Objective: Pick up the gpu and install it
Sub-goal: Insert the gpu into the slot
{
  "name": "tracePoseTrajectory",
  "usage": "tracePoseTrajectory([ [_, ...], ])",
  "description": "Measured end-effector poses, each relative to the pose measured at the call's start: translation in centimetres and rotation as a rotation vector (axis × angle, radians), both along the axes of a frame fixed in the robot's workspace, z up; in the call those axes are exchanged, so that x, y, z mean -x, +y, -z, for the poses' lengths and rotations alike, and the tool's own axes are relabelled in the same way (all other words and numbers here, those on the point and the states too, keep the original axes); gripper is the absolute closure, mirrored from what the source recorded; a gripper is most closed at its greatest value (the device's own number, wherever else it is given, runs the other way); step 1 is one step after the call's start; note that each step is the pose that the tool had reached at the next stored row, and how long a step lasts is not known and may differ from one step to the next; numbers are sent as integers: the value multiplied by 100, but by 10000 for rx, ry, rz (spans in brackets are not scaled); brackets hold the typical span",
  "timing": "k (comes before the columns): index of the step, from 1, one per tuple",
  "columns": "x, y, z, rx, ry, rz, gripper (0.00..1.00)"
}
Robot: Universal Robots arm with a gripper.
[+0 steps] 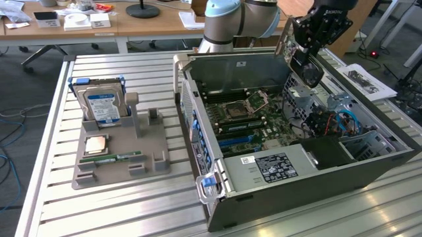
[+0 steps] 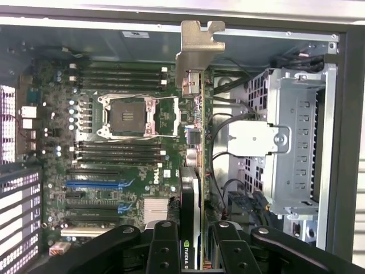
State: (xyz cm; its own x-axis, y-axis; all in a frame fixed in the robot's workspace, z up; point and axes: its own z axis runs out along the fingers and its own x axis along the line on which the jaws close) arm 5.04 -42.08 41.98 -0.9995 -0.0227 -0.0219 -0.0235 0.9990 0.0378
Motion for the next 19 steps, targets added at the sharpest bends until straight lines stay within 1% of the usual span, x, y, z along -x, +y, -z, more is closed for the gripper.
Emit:
tracePoseTrajectory([
  [3,0,0,2,0,0,-441,73],
  [19,0,0,16,-1,0,-3251,73],
])
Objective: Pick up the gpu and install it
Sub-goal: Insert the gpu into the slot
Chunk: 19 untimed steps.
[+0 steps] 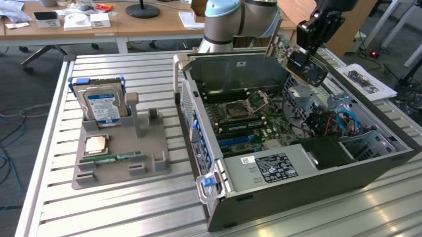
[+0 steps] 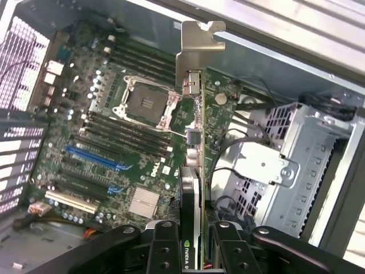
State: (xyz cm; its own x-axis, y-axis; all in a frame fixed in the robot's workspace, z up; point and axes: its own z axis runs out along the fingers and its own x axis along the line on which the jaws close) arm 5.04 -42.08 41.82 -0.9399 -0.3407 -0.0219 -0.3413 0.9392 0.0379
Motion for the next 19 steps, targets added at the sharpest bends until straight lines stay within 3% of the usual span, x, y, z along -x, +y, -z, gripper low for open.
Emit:
tracePoseTrajectory([
  [19,0,0,20,1,0,-3434,73],
])
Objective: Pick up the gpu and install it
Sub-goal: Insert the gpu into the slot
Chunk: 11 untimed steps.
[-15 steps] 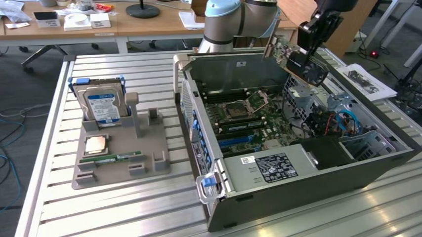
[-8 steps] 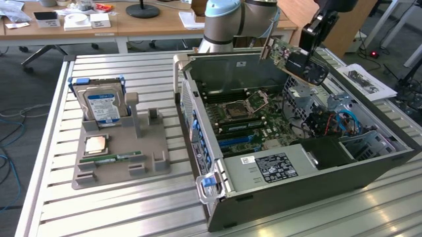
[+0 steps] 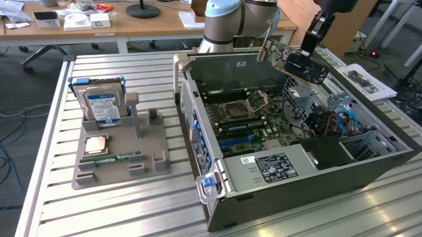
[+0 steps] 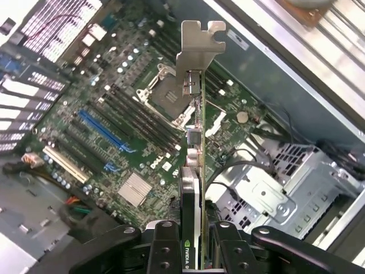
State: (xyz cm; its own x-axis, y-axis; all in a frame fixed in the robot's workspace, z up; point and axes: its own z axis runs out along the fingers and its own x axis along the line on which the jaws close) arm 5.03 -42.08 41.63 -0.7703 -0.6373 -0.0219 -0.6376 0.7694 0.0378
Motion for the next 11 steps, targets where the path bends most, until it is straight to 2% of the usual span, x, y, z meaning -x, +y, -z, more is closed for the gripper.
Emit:
tracePoseTrajectory([
  [11,0,0,12,0,0,-2001,73],
])
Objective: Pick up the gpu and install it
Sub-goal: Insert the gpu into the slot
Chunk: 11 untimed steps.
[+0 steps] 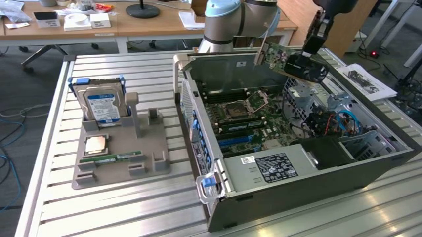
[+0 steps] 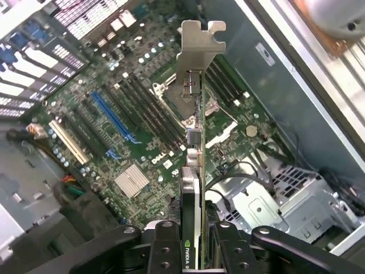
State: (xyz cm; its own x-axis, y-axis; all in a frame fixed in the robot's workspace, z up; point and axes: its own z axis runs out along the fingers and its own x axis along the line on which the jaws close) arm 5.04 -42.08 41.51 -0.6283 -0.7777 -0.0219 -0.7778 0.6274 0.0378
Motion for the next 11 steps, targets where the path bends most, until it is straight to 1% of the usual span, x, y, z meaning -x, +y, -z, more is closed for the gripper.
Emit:
tracePoseTrajectory([
  [11,0,0,13,-1,0,-1999,73],
])
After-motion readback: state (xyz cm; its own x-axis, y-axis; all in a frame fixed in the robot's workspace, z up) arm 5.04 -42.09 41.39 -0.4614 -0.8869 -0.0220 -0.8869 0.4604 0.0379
